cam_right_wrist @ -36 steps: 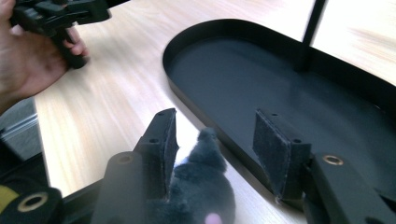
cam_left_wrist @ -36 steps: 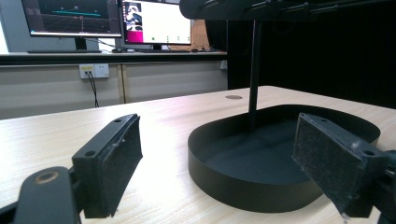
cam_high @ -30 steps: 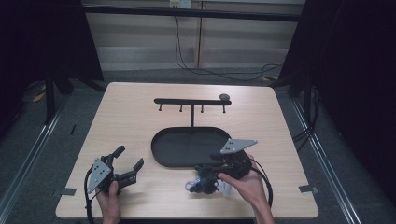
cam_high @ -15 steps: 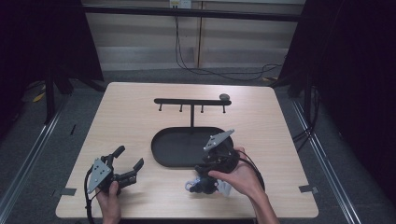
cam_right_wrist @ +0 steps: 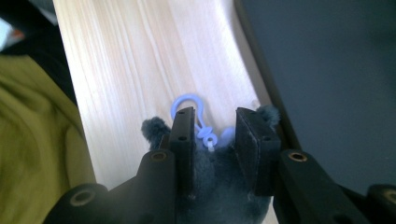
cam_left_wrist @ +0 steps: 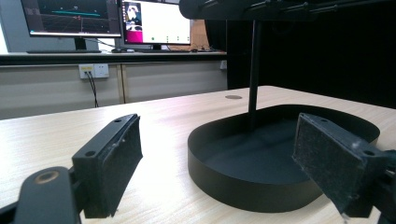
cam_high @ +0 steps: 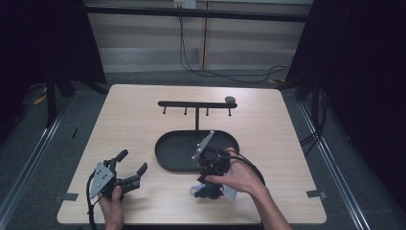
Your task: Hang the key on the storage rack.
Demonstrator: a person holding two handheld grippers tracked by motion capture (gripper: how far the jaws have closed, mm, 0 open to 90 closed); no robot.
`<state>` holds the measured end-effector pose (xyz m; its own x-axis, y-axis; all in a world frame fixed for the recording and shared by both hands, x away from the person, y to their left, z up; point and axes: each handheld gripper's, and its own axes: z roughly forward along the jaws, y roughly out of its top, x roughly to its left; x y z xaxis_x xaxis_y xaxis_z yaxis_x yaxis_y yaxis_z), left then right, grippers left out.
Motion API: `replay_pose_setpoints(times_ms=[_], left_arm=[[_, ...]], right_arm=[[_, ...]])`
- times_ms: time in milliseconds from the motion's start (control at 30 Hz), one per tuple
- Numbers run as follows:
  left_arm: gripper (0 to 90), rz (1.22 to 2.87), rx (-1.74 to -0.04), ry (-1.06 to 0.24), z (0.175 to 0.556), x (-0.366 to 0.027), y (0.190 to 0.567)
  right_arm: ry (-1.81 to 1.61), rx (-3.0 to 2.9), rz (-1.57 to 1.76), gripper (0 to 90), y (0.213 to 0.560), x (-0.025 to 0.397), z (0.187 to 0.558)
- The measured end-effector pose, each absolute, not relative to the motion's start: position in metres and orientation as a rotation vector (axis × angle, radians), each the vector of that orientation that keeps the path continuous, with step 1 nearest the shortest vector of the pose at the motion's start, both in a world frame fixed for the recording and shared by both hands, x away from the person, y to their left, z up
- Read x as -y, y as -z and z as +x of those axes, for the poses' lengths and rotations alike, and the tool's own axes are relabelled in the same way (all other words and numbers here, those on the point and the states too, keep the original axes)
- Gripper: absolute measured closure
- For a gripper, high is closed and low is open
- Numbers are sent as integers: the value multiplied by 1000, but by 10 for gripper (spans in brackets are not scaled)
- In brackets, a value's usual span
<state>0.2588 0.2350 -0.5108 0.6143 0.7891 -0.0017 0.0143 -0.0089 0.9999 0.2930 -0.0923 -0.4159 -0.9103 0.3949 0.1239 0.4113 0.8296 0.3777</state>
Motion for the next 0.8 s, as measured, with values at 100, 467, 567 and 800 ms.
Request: replay_pose_setpoints(times_ms=[100,467,567,800], left_arm=[[153,1469,-718,-704,259,-235,511],[153,1467,-719,-704,259,-235,511],[153,1467,-718,-704,259,-235,511],[153,1466,-717,-703,259,-235,511]], right_arm=[[530,2976,-588,712,419,83,295],[375,2949,-465,761,432,62,306],[328,2950,-448,756,438,57,308],[254,2953,-401,667,449,51,307]])
